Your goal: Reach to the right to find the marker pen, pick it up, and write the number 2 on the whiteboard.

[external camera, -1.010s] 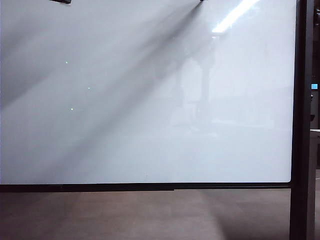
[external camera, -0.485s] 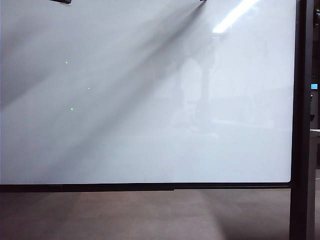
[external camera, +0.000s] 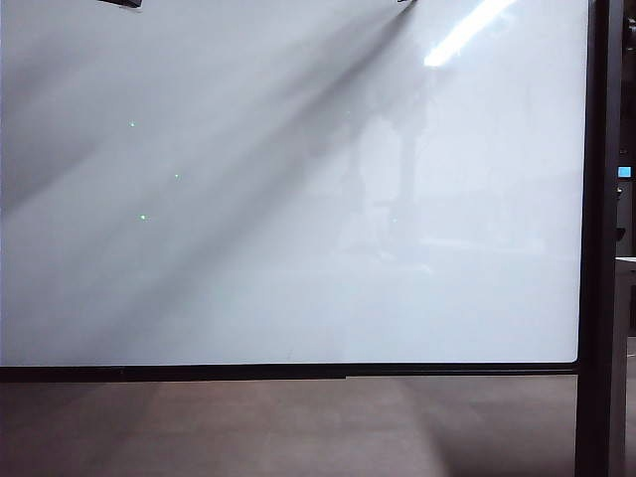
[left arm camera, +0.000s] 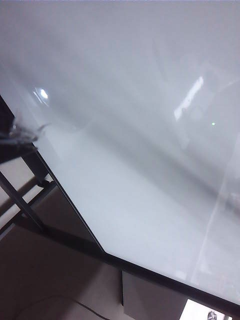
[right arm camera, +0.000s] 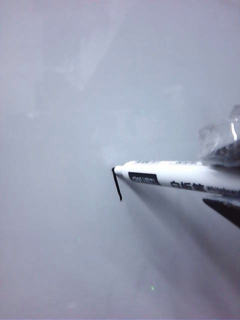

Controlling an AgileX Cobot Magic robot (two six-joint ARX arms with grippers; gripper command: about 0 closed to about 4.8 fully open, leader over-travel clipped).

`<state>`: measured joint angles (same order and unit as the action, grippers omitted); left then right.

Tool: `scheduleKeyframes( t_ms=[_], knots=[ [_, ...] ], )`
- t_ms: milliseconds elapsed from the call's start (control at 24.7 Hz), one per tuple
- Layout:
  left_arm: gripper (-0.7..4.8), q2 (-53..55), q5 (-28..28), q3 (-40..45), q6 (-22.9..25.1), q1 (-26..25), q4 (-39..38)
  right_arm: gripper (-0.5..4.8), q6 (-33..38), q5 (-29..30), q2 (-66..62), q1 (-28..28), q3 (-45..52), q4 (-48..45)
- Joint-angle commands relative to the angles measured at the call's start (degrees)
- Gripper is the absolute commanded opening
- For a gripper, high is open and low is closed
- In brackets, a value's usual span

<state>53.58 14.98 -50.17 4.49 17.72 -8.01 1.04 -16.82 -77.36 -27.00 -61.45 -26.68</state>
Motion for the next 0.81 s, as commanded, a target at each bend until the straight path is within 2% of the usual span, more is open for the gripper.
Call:
scheduleKeyframes(
  t_ms=[40, 566, 808],
  knots=[
    [-0.05, -0.2, 0.3, -0.4, 0.2, 0.0, 0.3, -0.01, 0.0, -1.7, 0.2, 0.2, -0.2, -1.0],
    [-0.05, -0.2, 0.3, -0.4, 0.2, 0.0, 0.3, -0.01, 0.0, -1.0, 3.7, 0.1, -0.2, -0.6],
    [-0.05, -0.2, 0.3, -0.4, 0.2, 0.0, 0.3, -0.01, 0.0, 4.9, 4.9, 0.1, -0.2, 0.6]
  ],
)
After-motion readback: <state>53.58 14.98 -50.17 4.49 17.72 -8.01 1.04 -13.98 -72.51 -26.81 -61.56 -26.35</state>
